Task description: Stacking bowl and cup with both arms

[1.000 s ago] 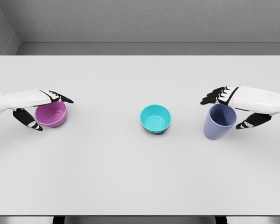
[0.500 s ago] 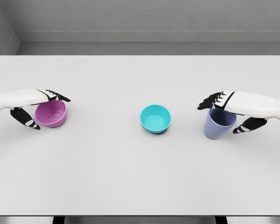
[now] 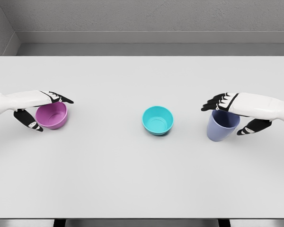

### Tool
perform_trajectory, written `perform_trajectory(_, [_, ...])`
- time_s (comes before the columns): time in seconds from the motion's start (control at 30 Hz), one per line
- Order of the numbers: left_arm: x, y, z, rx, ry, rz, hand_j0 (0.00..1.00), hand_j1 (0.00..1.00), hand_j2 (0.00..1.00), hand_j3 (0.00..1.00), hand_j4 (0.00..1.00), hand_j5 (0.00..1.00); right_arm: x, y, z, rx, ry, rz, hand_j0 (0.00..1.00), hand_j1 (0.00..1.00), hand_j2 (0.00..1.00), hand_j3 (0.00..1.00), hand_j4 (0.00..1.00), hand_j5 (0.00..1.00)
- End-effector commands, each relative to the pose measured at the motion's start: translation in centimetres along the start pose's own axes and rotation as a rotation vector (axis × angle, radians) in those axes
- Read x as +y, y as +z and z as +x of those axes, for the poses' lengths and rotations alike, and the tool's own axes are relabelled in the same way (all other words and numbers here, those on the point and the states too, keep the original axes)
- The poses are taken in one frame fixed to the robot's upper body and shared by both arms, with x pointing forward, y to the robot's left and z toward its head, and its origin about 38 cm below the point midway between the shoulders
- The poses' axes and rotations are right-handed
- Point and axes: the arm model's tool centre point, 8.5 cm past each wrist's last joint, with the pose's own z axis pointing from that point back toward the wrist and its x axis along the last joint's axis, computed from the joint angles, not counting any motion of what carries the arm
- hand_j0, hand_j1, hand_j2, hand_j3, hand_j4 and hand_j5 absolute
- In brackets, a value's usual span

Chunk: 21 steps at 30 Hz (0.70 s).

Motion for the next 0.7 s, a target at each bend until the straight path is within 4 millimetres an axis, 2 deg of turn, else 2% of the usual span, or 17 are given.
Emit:
perform_trajectory(0.0, [0.12, -0.12, 0.07, -0.003, 0.004, 0.006, 1.00, 1.00, 1.00, 1.00, 1.00, 1.00, -0.06, -0.01, -0.03, 0.000, -0.008, -0.009, 1.00, 1.00, 1.00, 1.00, 1.00, 1.00])
perform_trajectory(0.67, [-0.16, 0.24, -0.32, 0.011, 0.005, 0.003, 1.00, 1.00, 1.00, 1.00, 1.00, 1.00, 0.30, 0.12, -0.92, 0.024, -0.019, -0.002, 1.00, 1.00, 1.00, 1.00, 1.00, 1.00])
